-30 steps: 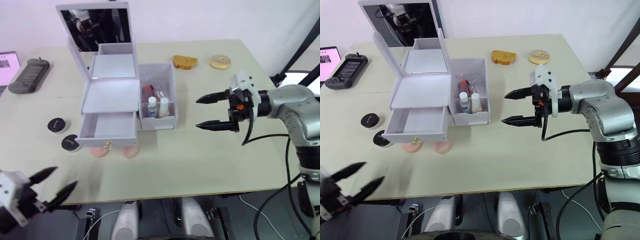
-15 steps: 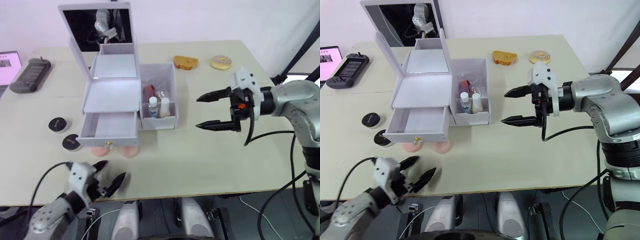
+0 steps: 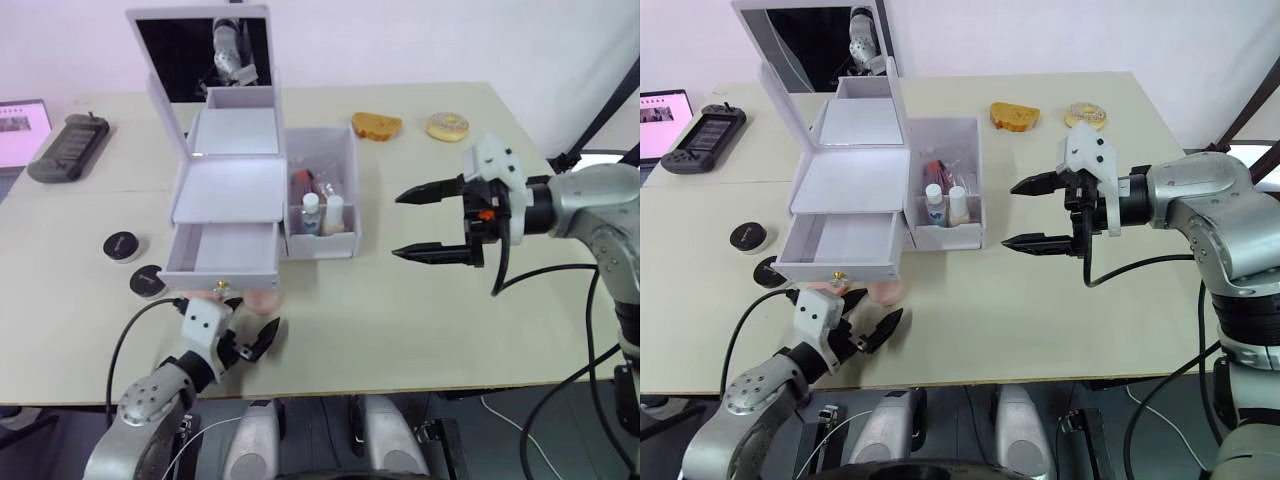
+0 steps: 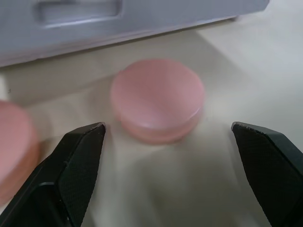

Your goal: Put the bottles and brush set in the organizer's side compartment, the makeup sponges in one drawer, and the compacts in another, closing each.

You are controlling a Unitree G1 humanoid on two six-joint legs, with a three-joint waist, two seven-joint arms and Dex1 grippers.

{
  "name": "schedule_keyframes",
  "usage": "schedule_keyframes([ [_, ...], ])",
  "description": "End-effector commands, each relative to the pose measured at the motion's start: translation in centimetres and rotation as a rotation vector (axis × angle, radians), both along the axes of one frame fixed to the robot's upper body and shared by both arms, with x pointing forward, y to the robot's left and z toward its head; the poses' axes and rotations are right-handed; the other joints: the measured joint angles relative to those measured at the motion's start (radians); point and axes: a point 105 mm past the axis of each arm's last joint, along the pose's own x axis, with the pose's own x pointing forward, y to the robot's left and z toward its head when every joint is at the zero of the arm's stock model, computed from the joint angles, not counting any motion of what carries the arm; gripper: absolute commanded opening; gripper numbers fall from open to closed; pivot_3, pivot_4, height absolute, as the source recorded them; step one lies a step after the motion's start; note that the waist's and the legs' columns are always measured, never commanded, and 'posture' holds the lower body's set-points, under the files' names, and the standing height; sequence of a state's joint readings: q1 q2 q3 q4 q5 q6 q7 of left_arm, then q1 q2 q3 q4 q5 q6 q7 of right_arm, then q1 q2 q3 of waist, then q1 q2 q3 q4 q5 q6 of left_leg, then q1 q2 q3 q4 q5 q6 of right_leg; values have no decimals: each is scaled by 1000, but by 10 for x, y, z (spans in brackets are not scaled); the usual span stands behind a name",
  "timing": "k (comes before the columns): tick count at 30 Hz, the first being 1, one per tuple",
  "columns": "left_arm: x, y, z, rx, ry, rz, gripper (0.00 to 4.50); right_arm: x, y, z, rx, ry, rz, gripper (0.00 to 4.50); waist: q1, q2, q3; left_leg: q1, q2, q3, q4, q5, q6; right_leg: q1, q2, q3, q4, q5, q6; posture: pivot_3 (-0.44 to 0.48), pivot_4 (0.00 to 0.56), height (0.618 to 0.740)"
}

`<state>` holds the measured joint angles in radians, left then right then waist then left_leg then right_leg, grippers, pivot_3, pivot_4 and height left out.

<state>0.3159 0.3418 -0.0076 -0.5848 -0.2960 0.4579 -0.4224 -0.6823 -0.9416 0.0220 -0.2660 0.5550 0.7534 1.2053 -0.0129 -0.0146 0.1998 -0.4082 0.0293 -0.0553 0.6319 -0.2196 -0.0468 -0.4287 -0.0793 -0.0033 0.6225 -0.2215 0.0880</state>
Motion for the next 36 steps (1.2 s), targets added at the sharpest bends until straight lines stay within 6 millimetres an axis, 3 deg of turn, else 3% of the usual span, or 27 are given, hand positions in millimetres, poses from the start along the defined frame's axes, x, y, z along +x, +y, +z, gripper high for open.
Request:
schedule_keyframes([
  [1, 4, -5, 4, 8, -23, 13, 4473, -4, 1, 17, 9, -71, 6, 4500, 1, 0, 0, 0, 0, 0, 0, 0, 0, 0, 0, 0, 0, 0, 0, 0, 150, 740],
  [14, 27, -8, -2, -5, -8, 74, 4473, -2, -3, 17, 2, -80, -6, 4500, 2, 0, 0, 0, 0, -1, 2, 0, 0, 1, 0, 0, 1, 0, 0, 0, 150, 740],
  [23, 31, -11, -8, 15, -15, 67, 4473, -1, -4, 19, -5, -88, -7, 4500, 3, 0, 0, 1, 0, -1, 1, 0, 0, 1, 0, 0, 2, 0, 0, 0, 150, 740],
  [26, 30, -12, -9, 10, -11, 71, 3713, -1, -5, 19, -6, -92, -9, 4500, 2, 0, 0, 1, 0, -1, 1, 0, 0, 1, 0, 0, 2, 0, 0, 0, 150, 740],
  [28, 29, -12, -9, 9, -10, 73, 2716, -1, -5, 19, -7, -94, -10, 4500, 2, 0, 0, 1, 0, -1, 1, 0, 0, 1, 0, 0, 2, 0, 0, 0, 150, 740],
  [36, 15, -5, -4, 4, -7, 73, 2613, 1, -2, 17, -3, -96, 0, 4500, -2, 0, 0, 1, 0, -1, -1, 0, 0, 1, 0, 0, 0, 0, 0, 0, 150, 740],
])
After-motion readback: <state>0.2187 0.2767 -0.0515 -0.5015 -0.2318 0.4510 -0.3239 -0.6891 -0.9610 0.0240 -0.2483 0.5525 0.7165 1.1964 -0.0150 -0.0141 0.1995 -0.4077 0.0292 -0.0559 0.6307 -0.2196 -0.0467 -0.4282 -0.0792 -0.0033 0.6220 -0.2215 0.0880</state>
